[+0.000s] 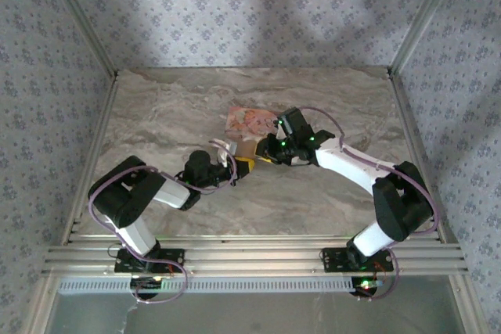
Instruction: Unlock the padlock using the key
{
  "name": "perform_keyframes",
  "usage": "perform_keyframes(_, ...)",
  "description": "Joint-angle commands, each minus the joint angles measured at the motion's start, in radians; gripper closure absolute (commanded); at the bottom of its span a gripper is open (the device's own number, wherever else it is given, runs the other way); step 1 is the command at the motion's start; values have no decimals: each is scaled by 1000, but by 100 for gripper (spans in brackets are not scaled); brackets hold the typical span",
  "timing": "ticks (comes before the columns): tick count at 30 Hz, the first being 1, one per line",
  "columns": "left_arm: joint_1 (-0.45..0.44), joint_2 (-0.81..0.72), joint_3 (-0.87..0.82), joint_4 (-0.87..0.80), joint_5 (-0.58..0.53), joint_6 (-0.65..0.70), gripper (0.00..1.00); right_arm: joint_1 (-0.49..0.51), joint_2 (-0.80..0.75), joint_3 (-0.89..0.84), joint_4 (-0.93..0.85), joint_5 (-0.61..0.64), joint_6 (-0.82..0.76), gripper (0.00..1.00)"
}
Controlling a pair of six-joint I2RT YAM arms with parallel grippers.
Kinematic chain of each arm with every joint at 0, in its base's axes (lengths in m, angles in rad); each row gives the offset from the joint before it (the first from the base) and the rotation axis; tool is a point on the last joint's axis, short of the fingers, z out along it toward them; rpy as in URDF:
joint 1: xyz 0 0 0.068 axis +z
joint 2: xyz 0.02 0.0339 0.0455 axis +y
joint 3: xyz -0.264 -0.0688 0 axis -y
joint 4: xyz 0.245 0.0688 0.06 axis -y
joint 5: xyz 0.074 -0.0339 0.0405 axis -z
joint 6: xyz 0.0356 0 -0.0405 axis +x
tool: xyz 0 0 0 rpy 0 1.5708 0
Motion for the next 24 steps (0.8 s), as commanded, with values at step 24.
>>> perform_keyframes(24, 96, 24, 70, 222, 236, -167, 100, 6, -43, -27, 17, -166, -147, 100)
